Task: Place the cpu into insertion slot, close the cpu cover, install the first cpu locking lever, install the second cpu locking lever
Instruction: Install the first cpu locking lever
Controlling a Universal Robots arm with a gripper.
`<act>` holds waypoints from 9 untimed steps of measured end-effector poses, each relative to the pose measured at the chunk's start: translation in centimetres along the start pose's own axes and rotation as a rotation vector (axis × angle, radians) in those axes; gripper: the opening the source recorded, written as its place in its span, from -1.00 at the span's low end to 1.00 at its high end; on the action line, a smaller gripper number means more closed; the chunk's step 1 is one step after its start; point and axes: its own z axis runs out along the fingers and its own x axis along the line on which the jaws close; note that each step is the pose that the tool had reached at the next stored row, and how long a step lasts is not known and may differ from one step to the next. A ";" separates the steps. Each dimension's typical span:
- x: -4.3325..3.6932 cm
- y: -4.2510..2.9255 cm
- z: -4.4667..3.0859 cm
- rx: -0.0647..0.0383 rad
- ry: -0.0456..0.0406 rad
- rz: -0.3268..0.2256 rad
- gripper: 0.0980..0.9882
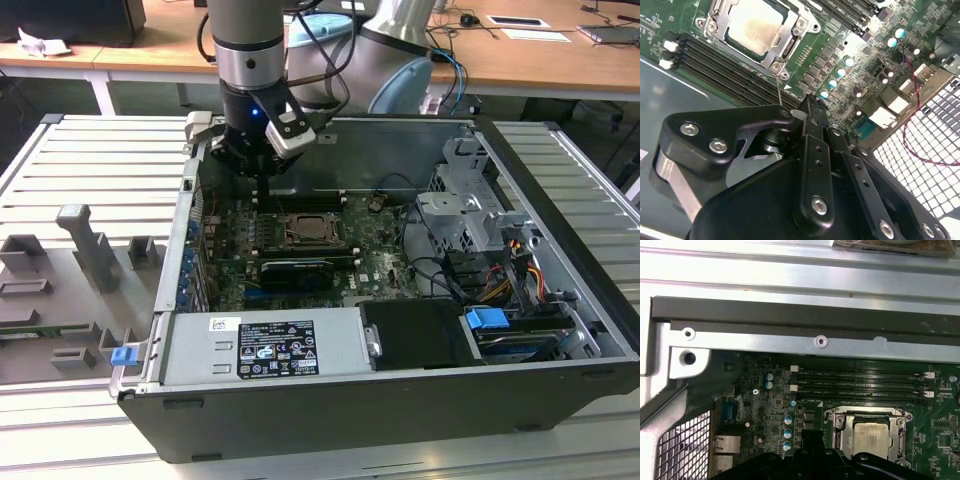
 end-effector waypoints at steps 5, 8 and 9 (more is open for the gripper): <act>0.31 0.01 -0.01 0.000 0.0000 0.000 -0.98; 0.43 0.02 -0.02 0.000 0.0001 0.000 -0.98; 0.49 0.02 -0.03 0.000 0.0000 0.000 -0.98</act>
